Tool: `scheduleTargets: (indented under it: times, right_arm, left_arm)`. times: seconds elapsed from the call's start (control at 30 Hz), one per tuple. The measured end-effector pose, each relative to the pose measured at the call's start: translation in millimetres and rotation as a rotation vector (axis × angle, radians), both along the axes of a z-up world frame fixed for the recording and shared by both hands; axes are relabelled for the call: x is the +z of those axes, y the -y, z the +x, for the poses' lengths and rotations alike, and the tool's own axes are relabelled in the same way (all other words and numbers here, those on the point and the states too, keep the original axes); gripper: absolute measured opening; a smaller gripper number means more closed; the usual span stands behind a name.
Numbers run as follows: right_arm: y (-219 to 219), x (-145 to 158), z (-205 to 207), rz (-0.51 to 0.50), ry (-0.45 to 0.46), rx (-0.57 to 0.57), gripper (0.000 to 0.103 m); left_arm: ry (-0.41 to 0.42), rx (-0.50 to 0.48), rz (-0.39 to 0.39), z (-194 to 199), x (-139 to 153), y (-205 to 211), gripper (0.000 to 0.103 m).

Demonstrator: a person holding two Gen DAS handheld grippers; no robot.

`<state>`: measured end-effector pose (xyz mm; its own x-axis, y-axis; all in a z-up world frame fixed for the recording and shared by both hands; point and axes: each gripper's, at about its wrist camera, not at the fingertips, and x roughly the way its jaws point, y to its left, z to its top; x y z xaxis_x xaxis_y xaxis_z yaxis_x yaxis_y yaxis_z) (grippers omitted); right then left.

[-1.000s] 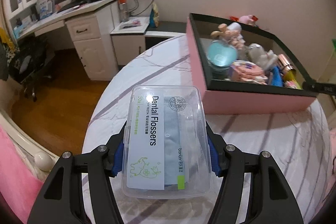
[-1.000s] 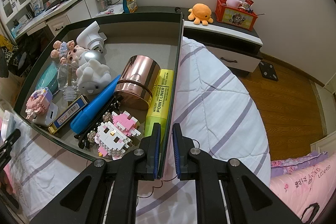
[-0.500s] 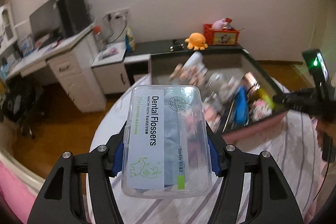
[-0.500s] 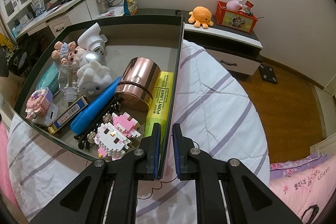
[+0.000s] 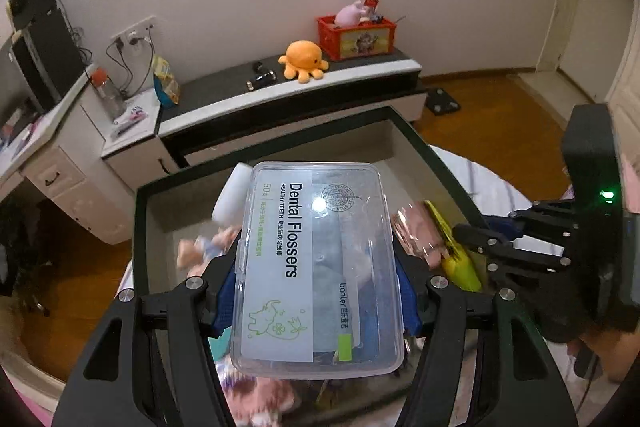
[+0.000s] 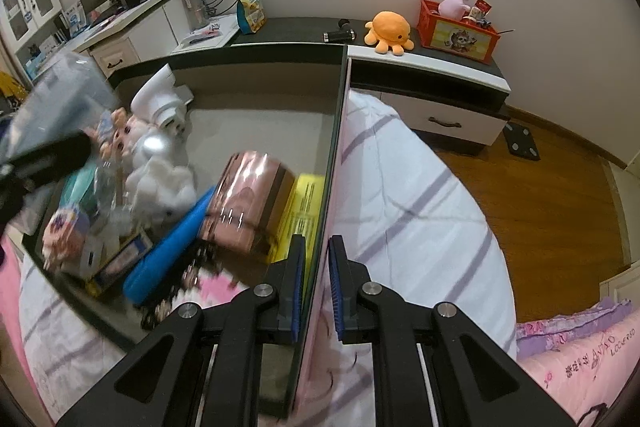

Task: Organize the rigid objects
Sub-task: 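Lift the case with the left gripper and lower it into the pink box, then open the left gripper and withdraw both tools from the box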

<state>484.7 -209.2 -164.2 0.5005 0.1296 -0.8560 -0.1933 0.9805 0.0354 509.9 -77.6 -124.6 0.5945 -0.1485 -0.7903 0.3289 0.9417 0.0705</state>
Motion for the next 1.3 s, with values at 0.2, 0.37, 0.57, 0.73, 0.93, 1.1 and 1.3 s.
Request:
scheduleTargets:
  times: [0.2, 0.37, 0.57, 0.73, 0.93, 1.1, 1.3]
  right_arm:
    - [-2, 1, 30, -0.007, -0.007, 0.004, 0.012]
    - [-4, -1, 45, -0.016, -0.018, 0.006, 0.012]
    - [-3, -3, 55, -0.018, -0.027, 0.009, 0.012]
    - [-2, -6, 60, -0.026, -0.037, 0.011, 0.012]
    - [-4, -6, 63, -0.04, -0.044, 0.013, 0.012]
    - [-5, -7, 65, -0.051, -0.053, 0.012, 0.012]
    - [-4, -6, 63, -0.056, -0.056, 0.008, 0.011]
  left_arm:
    - [-0.043, 0.002, 0.023, 26, -15, 13, 0.064]
    - [-0.062, 0.001, 0.041, 46, -22, 23, 0.064]
    - [-0.069, 0.004, 0.014, 68, -28, 32, 0.064]
    - [-0.092, 0.002, -0.048, 74, -37, 41, 0.065]
    - [-0.077, 0.047, -0.05, 74, -34, 33, 0.094]
    - [-0.078, 0.056, -0.038, 70, -34, 26, 0.097]
    - [-0.079, 0.079, -0.05, 61, -32, 15, 0.102]
